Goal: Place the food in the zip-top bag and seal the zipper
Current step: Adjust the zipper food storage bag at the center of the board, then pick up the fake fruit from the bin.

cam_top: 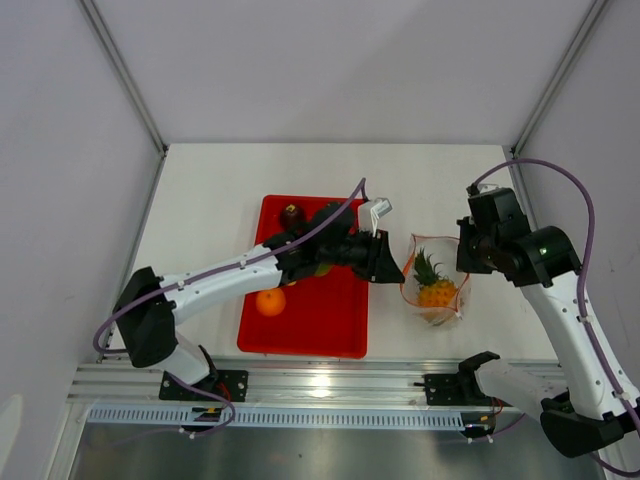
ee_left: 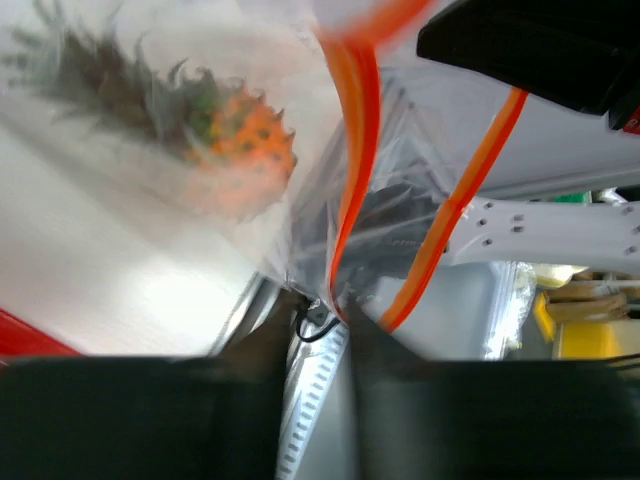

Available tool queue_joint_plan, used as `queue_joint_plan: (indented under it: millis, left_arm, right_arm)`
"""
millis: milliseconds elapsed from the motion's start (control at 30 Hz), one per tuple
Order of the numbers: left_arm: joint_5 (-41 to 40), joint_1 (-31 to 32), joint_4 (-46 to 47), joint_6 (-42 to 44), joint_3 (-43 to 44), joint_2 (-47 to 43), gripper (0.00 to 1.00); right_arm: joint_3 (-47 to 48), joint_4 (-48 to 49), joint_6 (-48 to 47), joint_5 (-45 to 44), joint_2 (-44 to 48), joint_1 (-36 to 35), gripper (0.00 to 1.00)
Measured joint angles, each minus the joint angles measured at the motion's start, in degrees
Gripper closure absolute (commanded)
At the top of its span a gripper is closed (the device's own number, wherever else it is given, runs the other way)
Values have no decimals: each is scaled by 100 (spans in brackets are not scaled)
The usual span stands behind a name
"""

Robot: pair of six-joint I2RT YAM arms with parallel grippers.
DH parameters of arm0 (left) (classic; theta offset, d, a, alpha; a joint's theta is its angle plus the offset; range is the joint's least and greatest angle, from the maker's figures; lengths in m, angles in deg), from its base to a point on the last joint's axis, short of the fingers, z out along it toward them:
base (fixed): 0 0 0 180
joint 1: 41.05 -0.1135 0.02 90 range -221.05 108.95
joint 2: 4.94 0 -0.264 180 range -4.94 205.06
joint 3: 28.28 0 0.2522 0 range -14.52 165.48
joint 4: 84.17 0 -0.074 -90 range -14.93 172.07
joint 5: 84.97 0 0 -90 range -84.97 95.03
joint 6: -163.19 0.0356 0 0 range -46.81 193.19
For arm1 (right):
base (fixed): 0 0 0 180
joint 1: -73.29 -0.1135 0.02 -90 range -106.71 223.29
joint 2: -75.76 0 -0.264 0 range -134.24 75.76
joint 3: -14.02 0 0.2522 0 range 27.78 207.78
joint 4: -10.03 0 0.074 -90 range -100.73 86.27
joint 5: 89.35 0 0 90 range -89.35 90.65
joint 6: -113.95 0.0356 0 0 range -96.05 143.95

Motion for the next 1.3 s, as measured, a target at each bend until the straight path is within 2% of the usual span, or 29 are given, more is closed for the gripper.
queue_joint_plan:
  millis: [33, 67, 267, 300, 333, 467, 600, 900, 1067, 1300]
  left_arm:
    - [7, -7, 7, 37, 0, 9, 38]
    - [-11, -13, -9, 48, -17, 7, 32]
    - [-621, -90, -120, 227, -691, -590, 16]
    - [-787, -125, -153, 284, -855, -815, 2]
    - [-997, -157, -190, 367, -997, -1064, 0]
    - [-1744, -433, -258, 494, -1279, -2006, 1]
    - [-2103, -1016, -267, 522, -1279, -2280, 1]
    - [-2024, -2579, -741, 540, -1274, -1554, 0]
    - [-1998, -3029, -925, 503, -1099, -1384, 0]
    - [-2017, -3309, -876, 490, -699, -1012, 1]
  right_arm:
    - [-2, -22, 2, 4, 0, 2, 100]
    - [-28, -11, 2, 11, -2, 2, 100]
    - [-551, 160, 0, 68, 37, 2, 100]
    - [-627, 197, 0, 81, 42, 2, 100]
    - [-728, 258, 0, 109, 57, 2, 100]
    - [-933, 382, 20, 168, 107, 2, 100]
    - [-946, 461, 24, 149, 140, 2, 100]
    - [-944, 590, 107, 63, 138, 2, 100]
    - [-944, 706, 103, 79, 155, 2, 100]
    - [-944, 772, 35, 195, 157, 2, 100]
